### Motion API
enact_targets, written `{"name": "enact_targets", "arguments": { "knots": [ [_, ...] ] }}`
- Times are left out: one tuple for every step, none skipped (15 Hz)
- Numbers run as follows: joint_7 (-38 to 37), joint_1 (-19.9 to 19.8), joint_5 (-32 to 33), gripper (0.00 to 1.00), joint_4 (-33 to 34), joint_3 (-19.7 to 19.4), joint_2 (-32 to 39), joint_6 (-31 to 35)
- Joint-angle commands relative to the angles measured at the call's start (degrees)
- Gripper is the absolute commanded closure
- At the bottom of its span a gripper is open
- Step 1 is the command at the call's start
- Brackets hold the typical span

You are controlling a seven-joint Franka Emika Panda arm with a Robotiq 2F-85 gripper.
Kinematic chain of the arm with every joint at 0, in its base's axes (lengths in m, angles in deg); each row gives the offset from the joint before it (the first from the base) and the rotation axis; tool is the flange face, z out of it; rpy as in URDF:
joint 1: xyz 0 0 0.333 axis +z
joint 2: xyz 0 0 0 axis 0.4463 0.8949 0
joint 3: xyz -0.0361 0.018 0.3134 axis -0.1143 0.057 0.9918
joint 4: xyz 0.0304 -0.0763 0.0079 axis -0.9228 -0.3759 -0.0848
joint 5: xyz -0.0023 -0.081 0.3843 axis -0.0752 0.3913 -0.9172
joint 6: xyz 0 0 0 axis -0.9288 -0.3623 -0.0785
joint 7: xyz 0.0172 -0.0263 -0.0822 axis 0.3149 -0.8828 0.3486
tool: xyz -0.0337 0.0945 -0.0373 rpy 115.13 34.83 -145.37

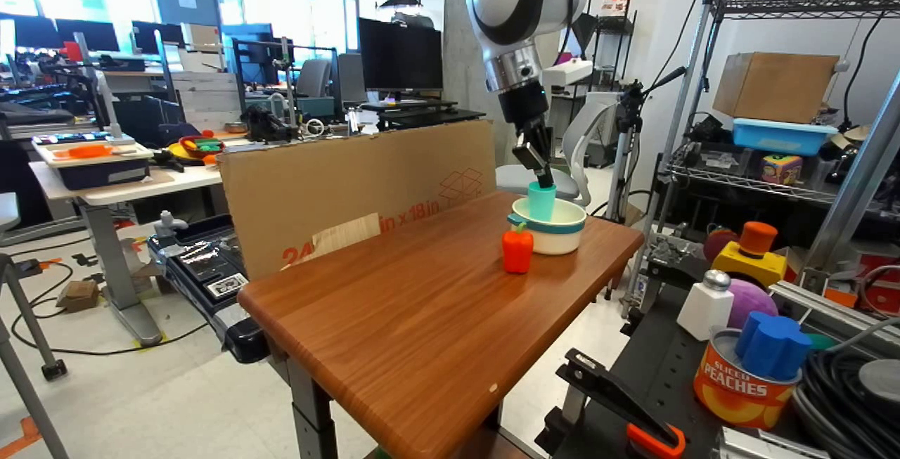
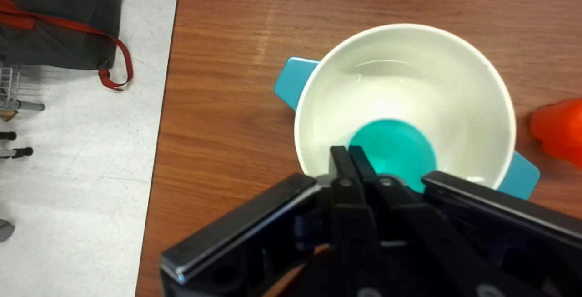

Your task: Pick up the cup from the table and put it in the bowl

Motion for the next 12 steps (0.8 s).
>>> {"name": "enact_targets", "arguments": {
  "knots": [
    [1.37,-0.33,-1.82,0.99,3.31,-0.13,2.78,-3.16],
    [1.35,-0.41,-2.11,0.99,3.75,-0.12,3.26,-3.92],
    [1.26,-0.49,-2.44,0.99,4.10,-0.10,3.60,-4.90],
    [1.34,-0.63,-2.75,0.73,4.31,-0.03,3.82,-5.31],
    [1.47,-0.71,-2.99,0.71,4.17,0.05,3.72,-5.25],
    [1.38,-0.65,-2.77,0.65,3.89,-0.07,3.41,-4.84],
    [1.07,-0.42,-2.28,0.56,3.58,-0.35,2.94,-5.03],
    [1.24,-0.46,-2.17,0.50,3.21,-0.41,2.35,-5.12],
    [1.32,-0.52,-2.18,0.42,2.65,-0.53,1.36,-5.60],
    [1.79,-0.63,-2.10,0.35,1.49,-0.58,-0.17,-6.05],
    [2.24,-0.75,-2.18,0.29,0.43,-0.54,-1.58,-6.25],
    [2.93,-0.78,-2.03,0.20,-1.16,-0.52,-3.67,-6.50]
  ]
}}
